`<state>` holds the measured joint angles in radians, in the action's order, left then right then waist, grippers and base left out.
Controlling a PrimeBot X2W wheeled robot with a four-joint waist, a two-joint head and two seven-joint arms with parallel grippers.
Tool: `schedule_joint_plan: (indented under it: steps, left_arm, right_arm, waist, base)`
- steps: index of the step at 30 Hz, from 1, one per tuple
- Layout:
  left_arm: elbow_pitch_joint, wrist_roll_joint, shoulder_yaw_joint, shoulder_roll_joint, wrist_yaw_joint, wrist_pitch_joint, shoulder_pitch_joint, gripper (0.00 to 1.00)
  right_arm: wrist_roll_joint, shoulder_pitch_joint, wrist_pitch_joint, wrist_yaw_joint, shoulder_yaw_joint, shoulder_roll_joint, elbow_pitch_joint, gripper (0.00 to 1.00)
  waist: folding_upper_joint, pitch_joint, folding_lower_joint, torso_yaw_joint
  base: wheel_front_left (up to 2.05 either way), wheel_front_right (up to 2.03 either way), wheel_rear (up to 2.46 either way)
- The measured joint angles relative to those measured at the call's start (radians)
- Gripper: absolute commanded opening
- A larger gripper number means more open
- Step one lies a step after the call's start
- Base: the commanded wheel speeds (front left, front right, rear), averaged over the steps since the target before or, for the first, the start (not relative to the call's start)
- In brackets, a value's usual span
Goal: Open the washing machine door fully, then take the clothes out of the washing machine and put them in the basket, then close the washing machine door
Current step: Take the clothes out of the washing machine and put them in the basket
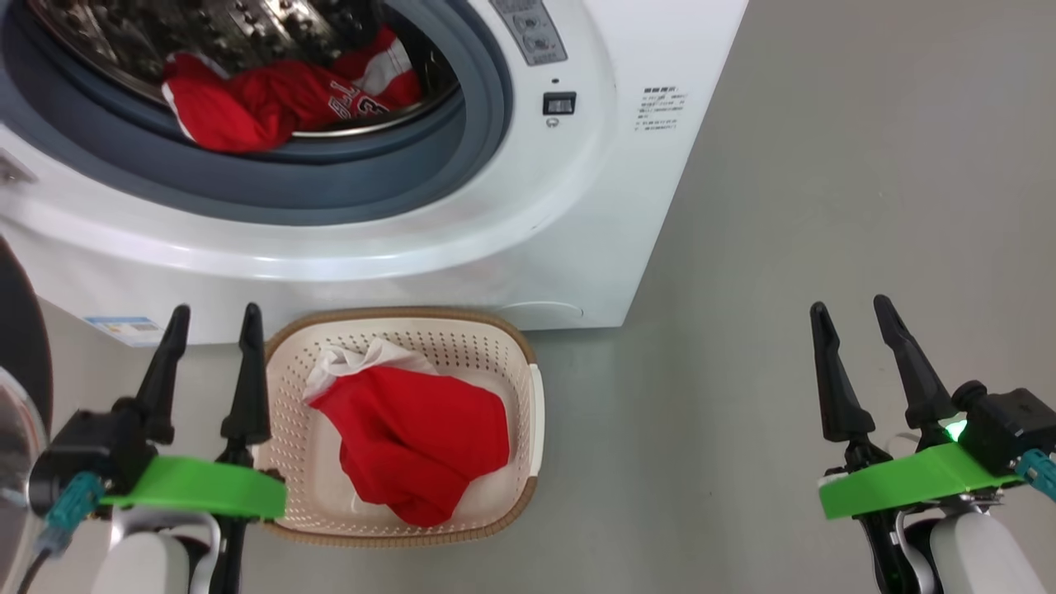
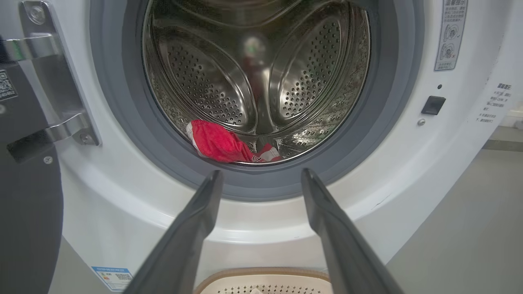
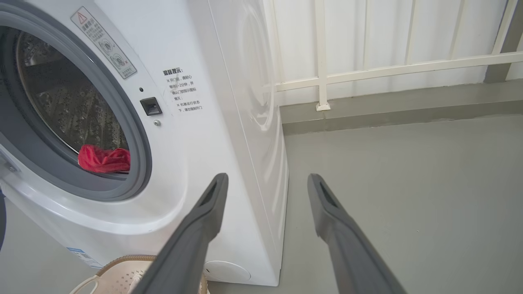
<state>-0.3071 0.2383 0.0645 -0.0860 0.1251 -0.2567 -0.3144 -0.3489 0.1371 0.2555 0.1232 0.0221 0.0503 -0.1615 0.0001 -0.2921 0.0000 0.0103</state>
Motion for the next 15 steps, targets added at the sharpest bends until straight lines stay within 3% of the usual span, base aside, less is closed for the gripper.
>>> schedule_joint_plan:
  steps: [15]
  left_arm:
    - [0.121, -0.001, 0.053, 0.020, 0.000, 0.000, 0.154, 1.00]
  right_arm:
    - [0.000, -0.065, 0.000, 0.000, 0.029, -0.002, 0.005, 1.00]
  waist:
    - [0.0000, 0.039, 0.0000, -0.003]
  base:
    - [0.00, 0.00, 0.00]
